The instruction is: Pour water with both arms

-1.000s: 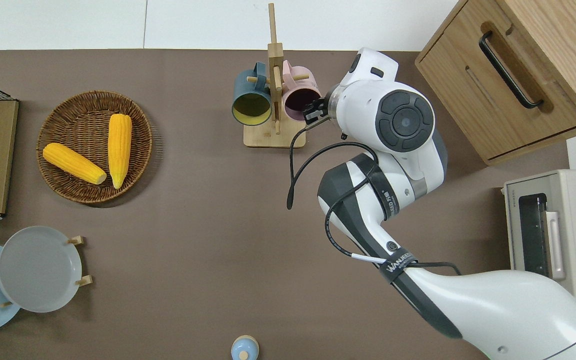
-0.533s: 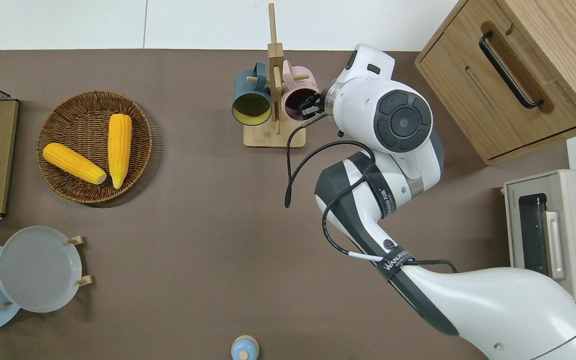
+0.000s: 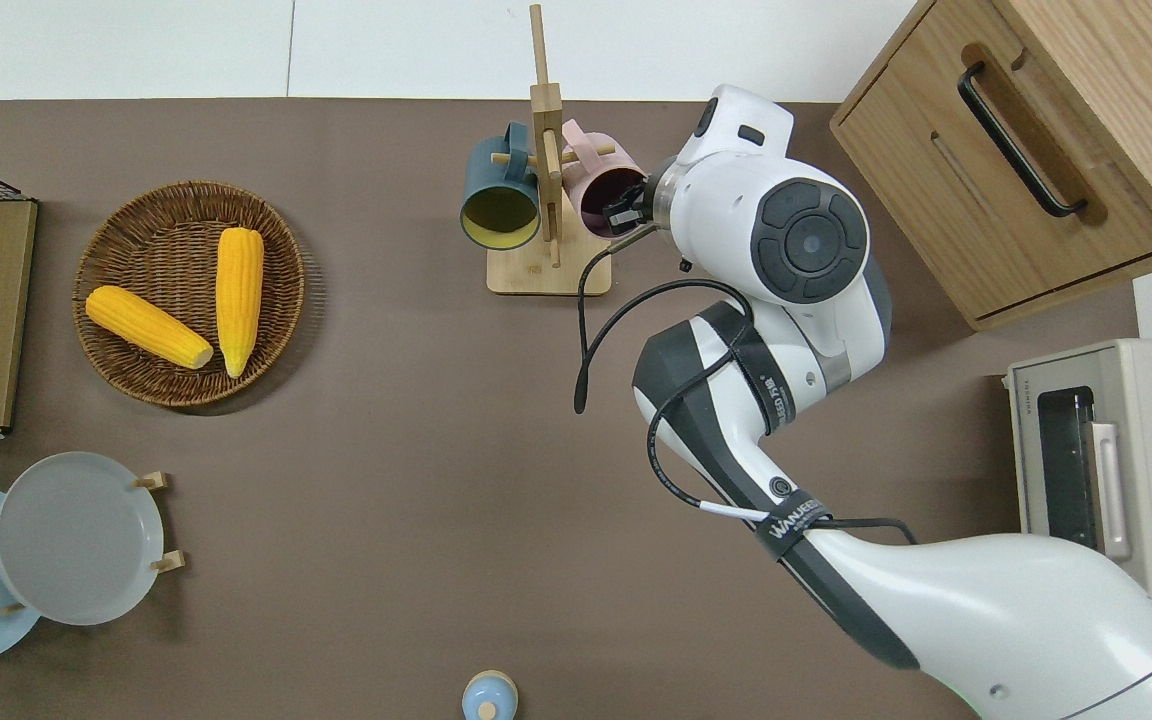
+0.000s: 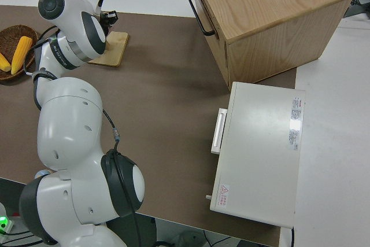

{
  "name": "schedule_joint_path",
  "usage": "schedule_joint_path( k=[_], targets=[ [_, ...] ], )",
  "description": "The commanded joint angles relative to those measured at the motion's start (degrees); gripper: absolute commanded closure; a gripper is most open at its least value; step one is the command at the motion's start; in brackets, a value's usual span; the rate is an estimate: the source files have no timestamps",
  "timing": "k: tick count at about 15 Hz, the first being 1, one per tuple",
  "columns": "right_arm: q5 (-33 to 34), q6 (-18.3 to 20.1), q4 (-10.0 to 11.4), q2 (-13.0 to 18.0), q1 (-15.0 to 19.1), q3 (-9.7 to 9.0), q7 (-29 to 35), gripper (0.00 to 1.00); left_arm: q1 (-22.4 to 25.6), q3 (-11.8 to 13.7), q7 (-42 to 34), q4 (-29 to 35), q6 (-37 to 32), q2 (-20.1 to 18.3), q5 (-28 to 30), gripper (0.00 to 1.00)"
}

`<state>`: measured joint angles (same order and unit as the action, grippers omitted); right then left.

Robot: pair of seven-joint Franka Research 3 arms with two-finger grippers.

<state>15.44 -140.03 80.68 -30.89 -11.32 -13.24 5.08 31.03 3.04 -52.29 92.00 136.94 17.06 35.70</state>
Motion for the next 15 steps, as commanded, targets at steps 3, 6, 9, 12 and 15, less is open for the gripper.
schedule_joint_path(
  k=[3, 6, 9, 12, 15],
  targets=[
    [5.3, 1.9, -1.3, -0.4, 0.4, -0.56, -1.2, 1.0, 0.0, -2.2, -1.4, -0.3, 5.3, 2.1, 1.8, 0.0],
    [5.7, 4.1, -1.3, 0.5, 0.8, -0.56, -1.2, 1.0, 0.0, -2.2, -1.4, -1.6, 5.3, 3.4, 1.7, 0.0],
    [5.3, 7.9, -1.3, 2.1, 1.2, -0.39, -1.8, 1.0, 0.1, -2.2, -1.2, -3.1, 5.3, 4.2, 1.7, 0.03],
    [4.9, 11.3, -1.4, 3.4, 2.8, -0.65, -2.1, 1.0, 0.0, -2.2, -0.7, -3.9, 5.3, 4.9, 1.7, 0.3],
    [4.9, 13.7, -1.3, 4.4, 3.7, -0.74, -2.5, 1.0, 0.0, -2.2, -0.6, -4.5, 5.7, 5.5, 1.7, 0.59]
  ],
)
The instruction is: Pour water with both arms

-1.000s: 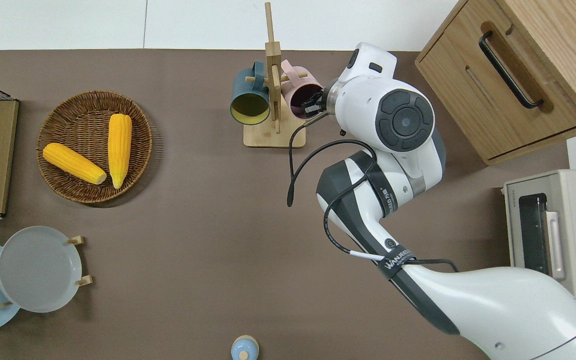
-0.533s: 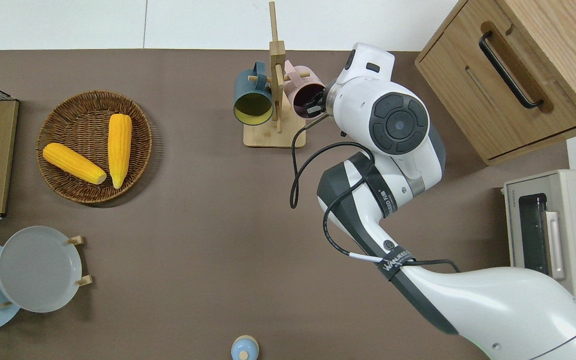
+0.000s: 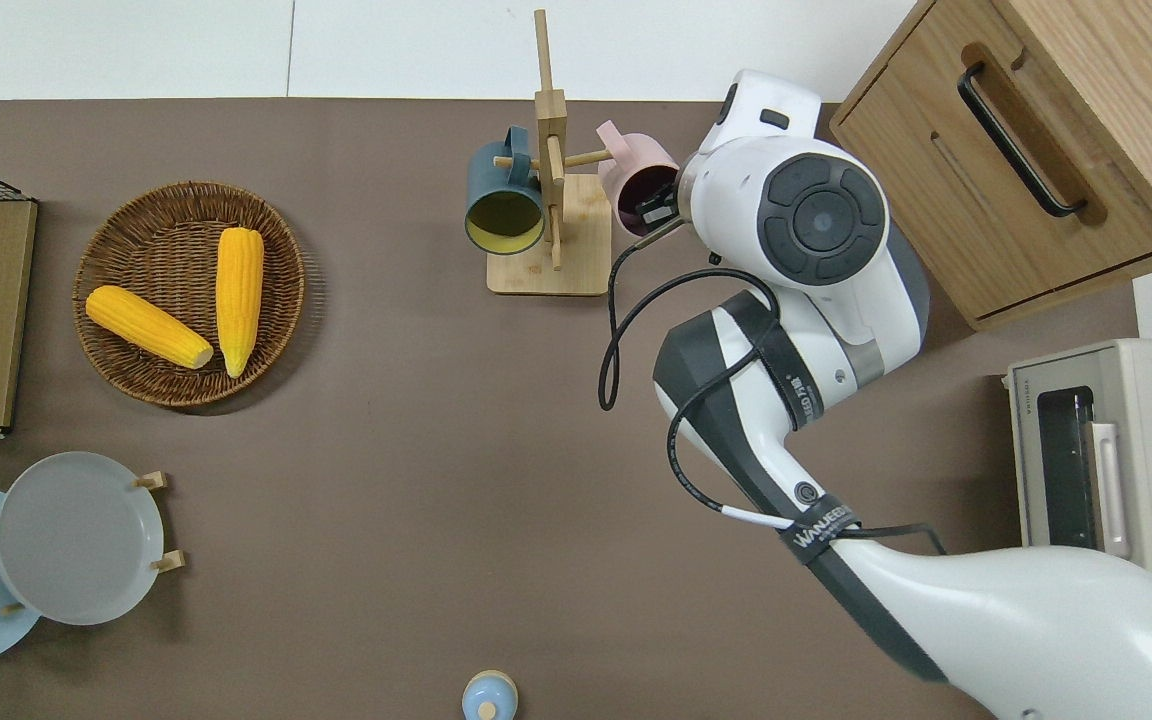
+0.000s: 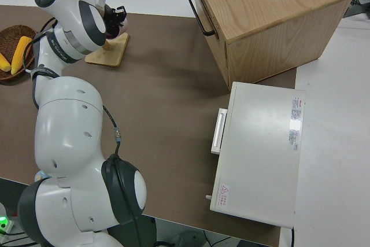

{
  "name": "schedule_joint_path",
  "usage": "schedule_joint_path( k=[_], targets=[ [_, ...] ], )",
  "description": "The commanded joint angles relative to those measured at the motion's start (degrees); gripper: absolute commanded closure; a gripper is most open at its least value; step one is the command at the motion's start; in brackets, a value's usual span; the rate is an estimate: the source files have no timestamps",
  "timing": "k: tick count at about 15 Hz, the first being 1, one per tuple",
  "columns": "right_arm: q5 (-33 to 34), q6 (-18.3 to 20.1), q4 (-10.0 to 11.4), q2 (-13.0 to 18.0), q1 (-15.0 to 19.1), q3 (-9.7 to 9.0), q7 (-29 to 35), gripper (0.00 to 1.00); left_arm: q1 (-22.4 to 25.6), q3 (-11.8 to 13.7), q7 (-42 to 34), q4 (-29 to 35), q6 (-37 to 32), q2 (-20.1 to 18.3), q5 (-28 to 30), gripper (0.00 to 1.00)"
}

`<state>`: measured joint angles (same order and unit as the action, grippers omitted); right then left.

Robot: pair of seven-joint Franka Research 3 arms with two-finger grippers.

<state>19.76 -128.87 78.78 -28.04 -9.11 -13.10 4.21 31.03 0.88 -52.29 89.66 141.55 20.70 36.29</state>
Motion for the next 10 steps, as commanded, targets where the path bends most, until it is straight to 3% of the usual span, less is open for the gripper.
schedule_joint_path(
  k=[1, 3, 7, 10],
  targets=[
    [0.5, 3.5, 0.6, 1.9, 1.6, -0.88, -2.1, 1.0, -0.1, 0.0, -0.5, -2.1, 1.2, 2.0, 1.2, 0.7],
    [0.5, 5.5, 0.6, 2.6, 2.2, -0.79, -3.5, 1.0, -0.1, 0.0, -0.3, -2.1, 1.3, 2.0, 1.2, 0.88],
    [1.0, 10.6, 0.5, 4.0, 2.8, -0.53, -4.0, 1.0, -0.1, -0.3, 0.9, -3.9, 1.2, 2.0, 0.7, 0.9],
    [-0.1, 19.7, 0.5, 5.2, 3.7, -0.52, -3.6, 1.0, -0.4, -0.2, 7.5, -6.5, -1.7, 1.4, -5.2, 0.9]
  ],
)
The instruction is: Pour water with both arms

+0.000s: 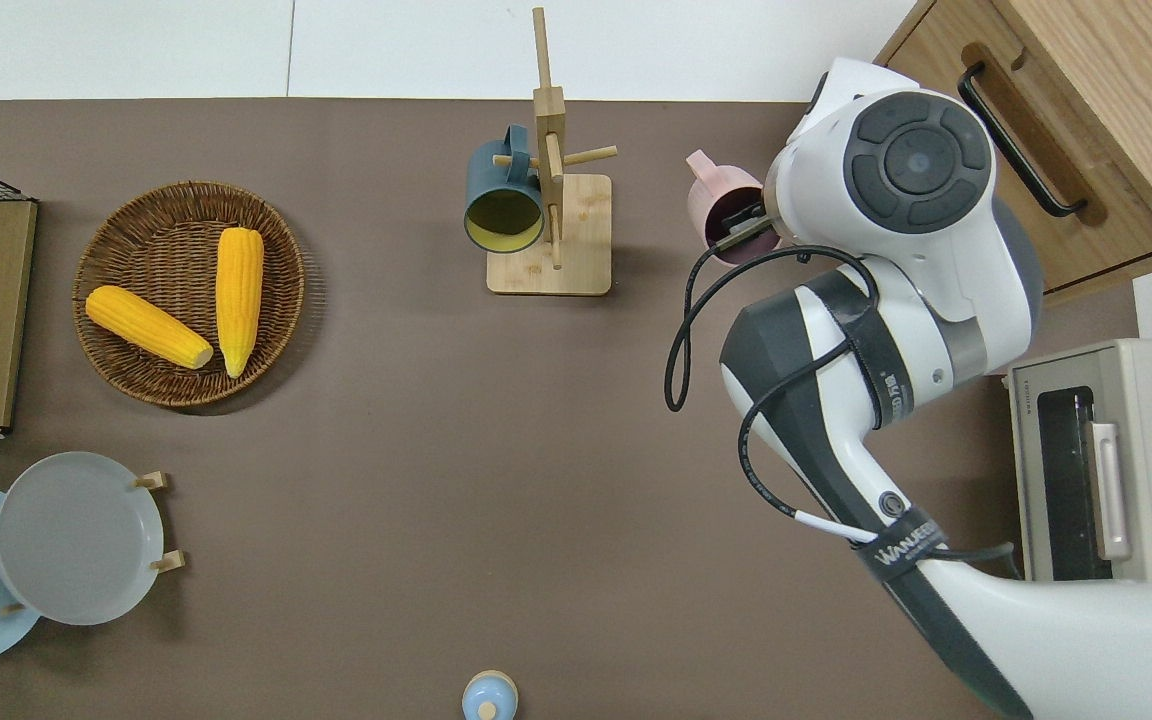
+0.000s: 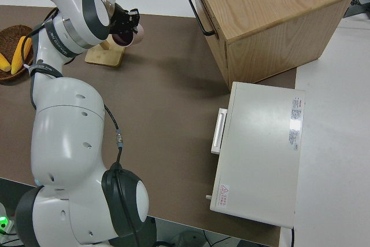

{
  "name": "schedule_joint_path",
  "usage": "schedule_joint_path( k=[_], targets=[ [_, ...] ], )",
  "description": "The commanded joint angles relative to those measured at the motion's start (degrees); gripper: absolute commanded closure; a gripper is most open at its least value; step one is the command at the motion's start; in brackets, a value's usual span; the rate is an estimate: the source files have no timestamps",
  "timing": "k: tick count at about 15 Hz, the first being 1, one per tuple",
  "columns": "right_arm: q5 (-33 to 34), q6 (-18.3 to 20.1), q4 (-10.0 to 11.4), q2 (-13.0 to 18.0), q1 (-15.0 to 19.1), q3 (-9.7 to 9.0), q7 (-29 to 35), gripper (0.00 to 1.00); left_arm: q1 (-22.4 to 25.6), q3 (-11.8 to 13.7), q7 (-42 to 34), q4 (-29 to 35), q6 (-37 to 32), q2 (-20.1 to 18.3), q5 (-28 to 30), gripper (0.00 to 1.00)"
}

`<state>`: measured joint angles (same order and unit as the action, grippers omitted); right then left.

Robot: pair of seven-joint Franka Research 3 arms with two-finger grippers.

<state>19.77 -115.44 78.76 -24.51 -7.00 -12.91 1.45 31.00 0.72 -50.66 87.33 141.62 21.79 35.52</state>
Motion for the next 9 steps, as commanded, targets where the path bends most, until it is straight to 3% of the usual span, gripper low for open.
schedule_joint_path(
  k=[1, 3, 5, 7, 9],
  targets=[
    [-1.6, 10.4, 0.6, 2.5, 1.9, -0.89, -0.8, 1.0, -0.4, -0.1, 8.5, -5.1, -3.7, 0.1, -7.0, 0.9],
    [-6.7, 18.1, 1.1, 3.6, 1.8, -0.8, -0.2, 1.0, -0.9, 0.0, 12.2, -5.8, -8.0, -1.4, -10.9, 0.9],
    [-10.3, 23.5, 2.8, 4.5, 0.9, -1.06, 4.7, 1.0, -1.8, -0.2, 17.0, -5.9, -12.1, -5.2, -14.2, 0.9],
    [-15.2, 24.7, 3.6, 4.0, -1.0, -1.15, 12.8, 1.0, -3.4, -0.4, 21.6, -4.6, -13.4, -9.2, -17.2, 0.9],
    [-17.8, 24.0, 3.6, 2.9, -6.2, -1.15, 22.3, 1.0, -5.7, -0.5, 25.7, -0.9, -16.2, -14.0, -20.8, 0.9]
  ],
)
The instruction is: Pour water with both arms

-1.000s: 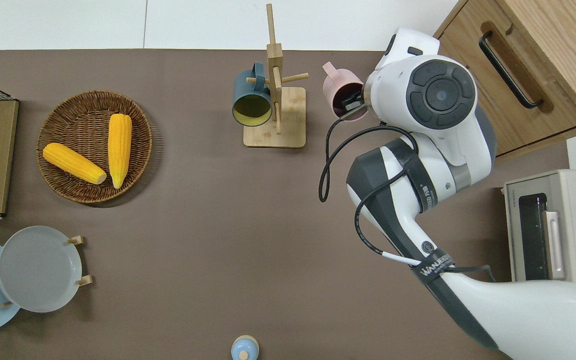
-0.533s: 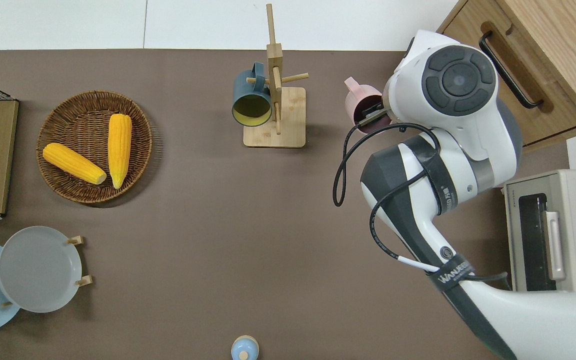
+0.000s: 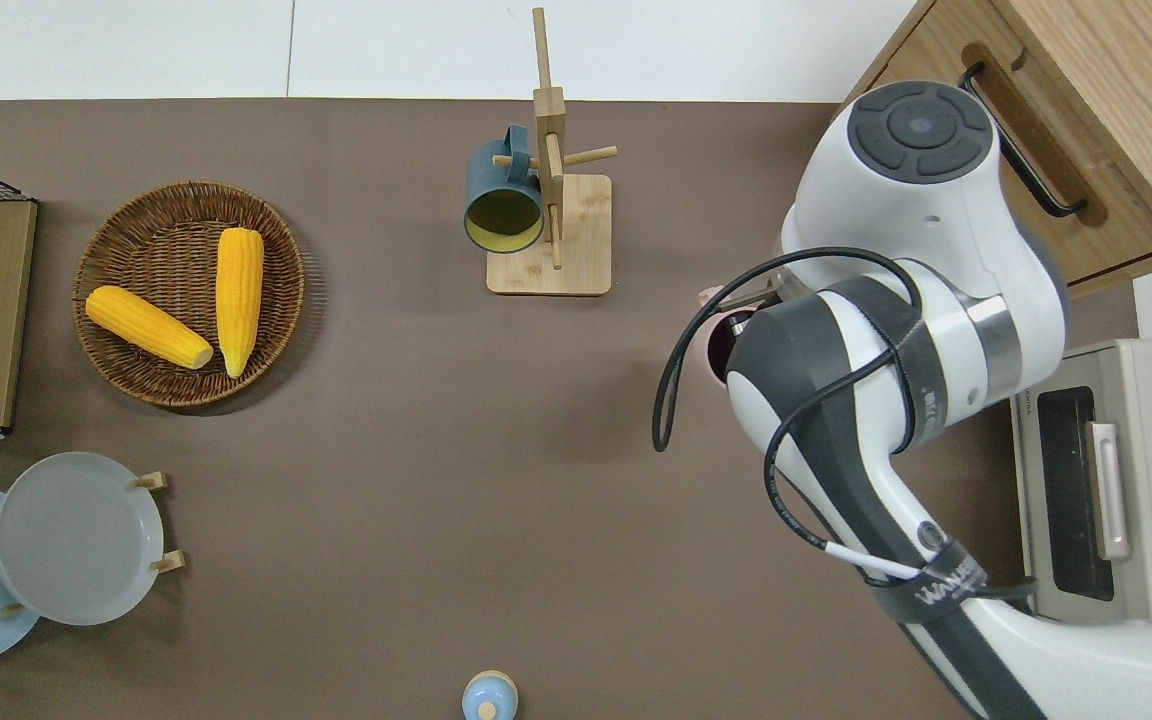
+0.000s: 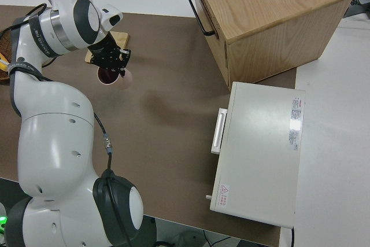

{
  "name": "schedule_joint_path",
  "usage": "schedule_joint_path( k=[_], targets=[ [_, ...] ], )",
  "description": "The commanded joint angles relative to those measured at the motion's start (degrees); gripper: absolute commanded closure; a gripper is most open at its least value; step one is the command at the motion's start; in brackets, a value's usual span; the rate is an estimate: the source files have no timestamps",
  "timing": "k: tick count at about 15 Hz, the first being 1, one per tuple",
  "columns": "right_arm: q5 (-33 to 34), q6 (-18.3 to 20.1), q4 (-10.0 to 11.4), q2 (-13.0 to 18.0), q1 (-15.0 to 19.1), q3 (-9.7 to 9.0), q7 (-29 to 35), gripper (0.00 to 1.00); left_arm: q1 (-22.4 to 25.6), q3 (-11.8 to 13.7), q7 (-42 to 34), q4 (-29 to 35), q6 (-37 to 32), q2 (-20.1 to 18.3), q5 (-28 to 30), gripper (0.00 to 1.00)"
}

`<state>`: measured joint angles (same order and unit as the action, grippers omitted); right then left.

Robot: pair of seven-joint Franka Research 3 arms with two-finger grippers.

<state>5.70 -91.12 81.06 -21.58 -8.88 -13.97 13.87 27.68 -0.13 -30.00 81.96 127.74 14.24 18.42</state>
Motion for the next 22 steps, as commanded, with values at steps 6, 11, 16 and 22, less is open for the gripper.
schedule_joint_path(
  k=[6, 11, 16, 22],
  targets=[
    [-13.7, -5.4, -3.0, -5.4, -13.7, -0.1, 29.5, 1.0, -10.1, -0.7, 17.4, 22.0, -2.8, -21.7, -10.7, 0.9],
    [-15.6, -12.8, -4.0, -10.2, -18.5, -0.1, 36.0, 1.0, -10.7, -5.8, 25.0, 32.7, -2.8, -30.0, -15.2, 0.9],
    [-15.9, -17.2, -4.0, -12.4, -20.9, -0.36, 38.6, 1.0, -10.8, -11.6, 30.3, 40.8, -2.8, -35.4, -15.1, 0.9],
    [-15.6, -25.3, -4.0, -17.0, -24.1, -0.36, 41.9, 1.0, -11.8, -13.1, 31.7, 45.1, -2.8, -38.5, -13.9, 0.9]
  ],
)
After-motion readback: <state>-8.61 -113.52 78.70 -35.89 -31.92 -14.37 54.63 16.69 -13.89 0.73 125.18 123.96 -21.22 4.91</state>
